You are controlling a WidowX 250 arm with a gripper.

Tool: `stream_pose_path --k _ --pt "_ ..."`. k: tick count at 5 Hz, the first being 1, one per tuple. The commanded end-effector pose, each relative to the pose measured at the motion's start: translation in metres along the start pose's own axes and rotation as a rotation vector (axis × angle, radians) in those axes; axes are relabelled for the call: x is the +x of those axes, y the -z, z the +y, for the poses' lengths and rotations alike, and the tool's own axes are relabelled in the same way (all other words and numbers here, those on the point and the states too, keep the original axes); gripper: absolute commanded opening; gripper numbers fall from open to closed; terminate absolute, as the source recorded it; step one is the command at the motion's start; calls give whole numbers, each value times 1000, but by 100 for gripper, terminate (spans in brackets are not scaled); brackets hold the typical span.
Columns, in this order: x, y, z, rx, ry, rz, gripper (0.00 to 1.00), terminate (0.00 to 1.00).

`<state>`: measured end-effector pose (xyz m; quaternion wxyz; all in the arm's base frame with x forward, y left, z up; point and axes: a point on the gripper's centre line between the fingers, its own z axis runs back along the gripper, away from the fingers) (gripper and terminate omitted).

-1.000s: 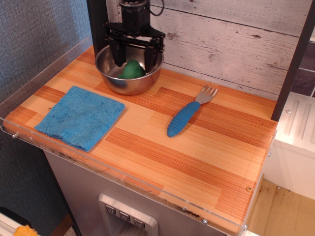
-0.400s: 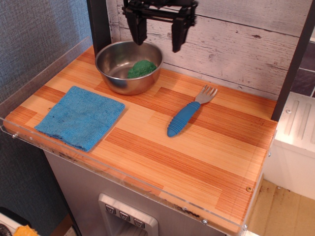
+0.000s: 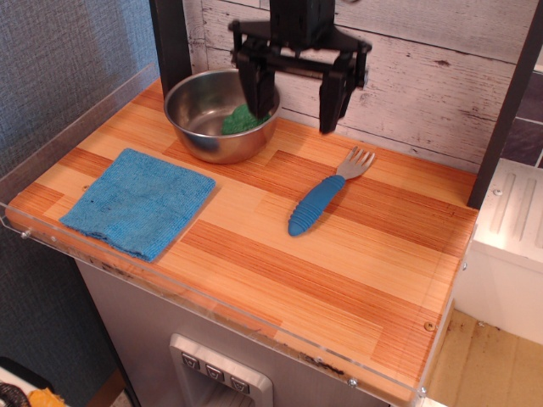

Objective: Put the vegetable in the pot

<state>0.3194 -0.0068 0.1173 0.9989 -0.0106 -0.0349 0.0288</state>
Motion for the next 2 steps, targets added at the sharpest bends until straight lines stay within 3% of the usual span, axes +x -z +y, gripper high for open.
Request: stream_pose_path --k 1,2 --pt "-9 -19 -2 18 47 -76 100 0" --pt "-9 -19 -2 18 47 -76 100 100"
